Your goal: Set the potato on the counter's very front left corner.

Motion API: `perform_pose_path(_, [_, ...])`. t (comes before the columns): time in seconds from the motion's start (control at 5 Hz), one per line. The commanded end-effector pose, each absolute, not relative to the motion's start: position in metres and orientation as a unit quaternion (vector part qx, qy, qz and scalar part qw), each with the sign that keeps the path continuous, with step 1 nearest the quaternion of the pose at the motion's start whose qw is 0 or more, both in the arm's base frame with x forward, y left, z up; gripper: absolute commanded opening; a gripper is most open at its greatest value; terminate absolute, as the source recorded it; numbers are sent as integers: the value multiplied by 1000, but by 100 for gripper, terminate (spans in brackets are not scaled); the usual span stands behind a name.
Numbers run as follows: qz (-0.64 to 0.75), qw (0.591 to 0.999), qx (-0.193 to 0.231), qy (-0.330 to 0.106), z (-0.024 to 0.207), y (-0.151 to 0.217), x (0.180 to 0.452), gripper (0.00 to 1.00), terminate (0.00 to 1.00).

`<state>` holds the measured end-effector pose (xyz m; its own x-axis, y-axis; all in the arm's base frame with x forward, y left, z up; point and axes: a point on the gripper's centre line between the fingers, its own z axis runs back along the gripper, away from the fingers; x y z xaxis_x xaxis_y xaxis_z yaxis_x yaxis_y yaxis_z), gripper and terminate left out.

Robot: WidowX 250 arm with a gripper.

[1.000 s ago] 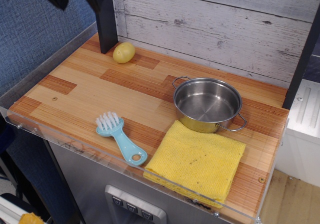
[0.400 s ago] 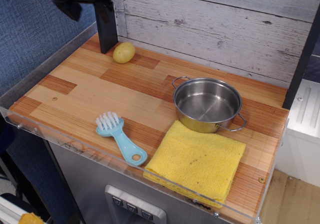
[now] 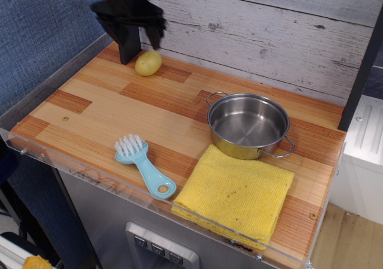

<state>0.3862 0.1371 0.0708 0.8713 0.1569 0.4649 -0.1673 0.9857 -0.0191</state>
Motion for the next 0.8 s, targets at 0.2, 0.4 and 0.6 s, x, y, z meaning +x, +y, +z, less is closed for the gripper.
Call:
perform_pose_path(0.2, [78,966,31,-245,64,132,408,100,0])
perform_pose_path(0.4, [85,967,39,-239,60,140,404,100,0])
perform_pose_path(0.6, [90,969,42,-228,52,145,398,100,0])
